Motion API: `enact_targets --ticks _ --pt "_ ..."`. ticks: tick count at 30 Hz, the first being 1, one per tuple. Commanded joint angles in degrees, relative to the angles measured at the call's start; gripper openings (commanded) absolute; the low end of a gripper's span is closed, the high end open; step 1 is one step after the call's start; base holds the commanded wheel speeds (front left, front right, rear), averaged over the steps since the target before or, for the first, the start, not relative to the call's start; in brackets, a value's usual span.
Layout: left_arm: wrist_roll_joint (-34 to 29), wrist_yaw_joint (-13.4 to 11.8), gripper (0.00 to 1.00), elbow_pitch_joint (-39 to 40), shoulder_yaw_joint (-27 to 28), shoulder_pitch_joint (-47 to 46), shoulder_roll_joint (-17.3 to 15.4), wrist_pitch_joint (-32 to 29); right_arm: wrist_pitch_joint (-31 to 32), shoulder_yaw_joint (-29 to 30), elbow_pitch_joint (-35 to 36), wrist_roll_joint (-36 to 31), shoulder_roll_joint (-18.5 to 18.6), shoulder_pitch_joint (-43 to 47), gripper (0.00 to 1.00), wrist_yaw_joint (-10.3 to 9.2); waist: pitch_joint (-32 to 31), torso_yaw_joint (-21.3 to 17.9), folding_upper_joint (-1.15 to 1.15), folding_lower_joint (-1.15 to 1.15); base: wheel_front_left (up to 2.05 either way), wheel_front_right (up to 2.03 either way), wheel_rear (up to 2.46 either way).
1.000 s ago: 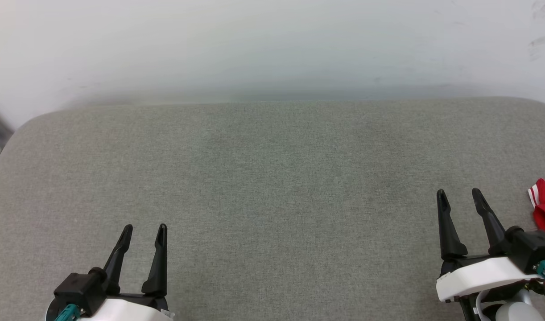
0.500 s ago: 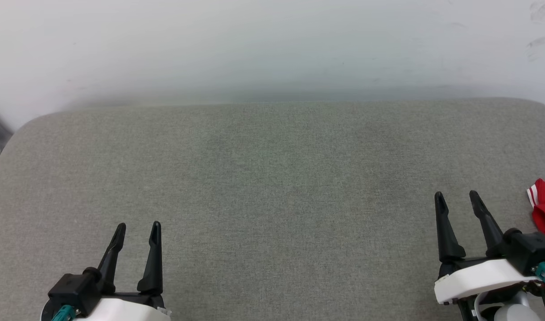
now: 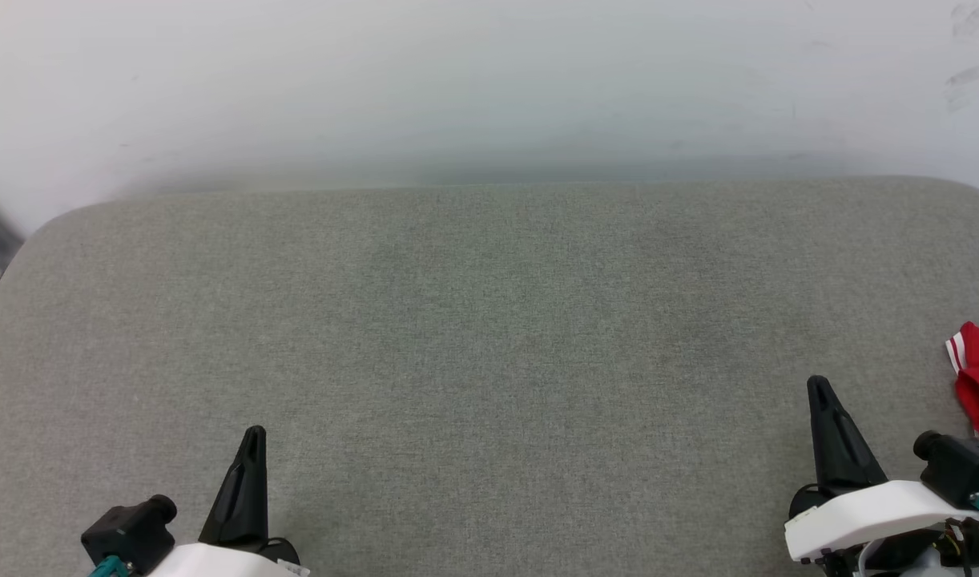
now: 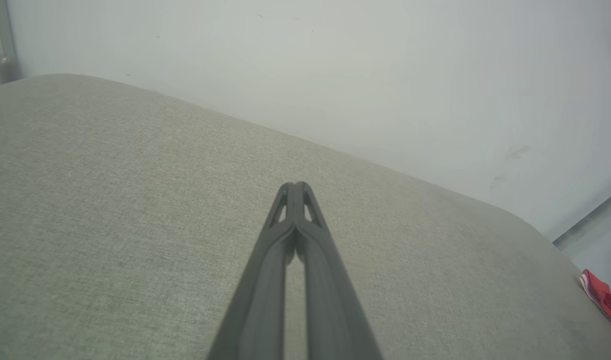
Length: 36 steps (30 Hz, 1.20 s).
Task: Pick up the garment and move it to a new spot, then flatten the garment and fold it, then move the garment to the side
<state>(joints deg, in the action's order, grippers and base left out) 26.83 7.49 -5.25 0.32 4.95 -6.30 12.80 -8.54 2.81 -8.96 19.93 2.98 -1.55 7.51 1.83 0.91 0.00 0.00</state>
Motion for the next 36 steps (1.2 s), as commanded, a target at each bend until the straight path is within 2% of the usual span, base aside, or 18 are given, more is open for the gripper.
enact_targets --ticks 1,15,16,36 --pt "2.34 -0.06 0.00 0.56 0.24 -1.70 -0.13 -0.39 0.33 0.22 0.67 2.60 -0.02 -1.18 0.00 0.00 -0.02 -0.01 0.00 0.00 0.00 0.00 0.00" --pt "15.04 -0.01 0.00 -1.48 0.74 -3.74 0.06 -3.51 3.14 0.91 -0.37 16.02 -0.04 -1.96 0.00 -0.01 -0.23 -0.12 0.00 0.00 0.00 0.00 0.00" --pt "17.48 -0.01 0.00 -1.81 0.86 -4.11 0.11 -4.12 3.68 1.04 -0.58 18.58 -0.04 -2.13 0.00 -0.01 -0.27 -0.14 0.00 0.00 0.00 0.00 0.00" --pt "31.78 0.00 0.00 -3.63 1.70 -6.20 0.54 -7.95 6.97 1.82 -1.81 33.99 -0.07 -3.02 0.00 -0.01 -0.55 -0.30 0.00 0.00 0.00 0.00 0.00"
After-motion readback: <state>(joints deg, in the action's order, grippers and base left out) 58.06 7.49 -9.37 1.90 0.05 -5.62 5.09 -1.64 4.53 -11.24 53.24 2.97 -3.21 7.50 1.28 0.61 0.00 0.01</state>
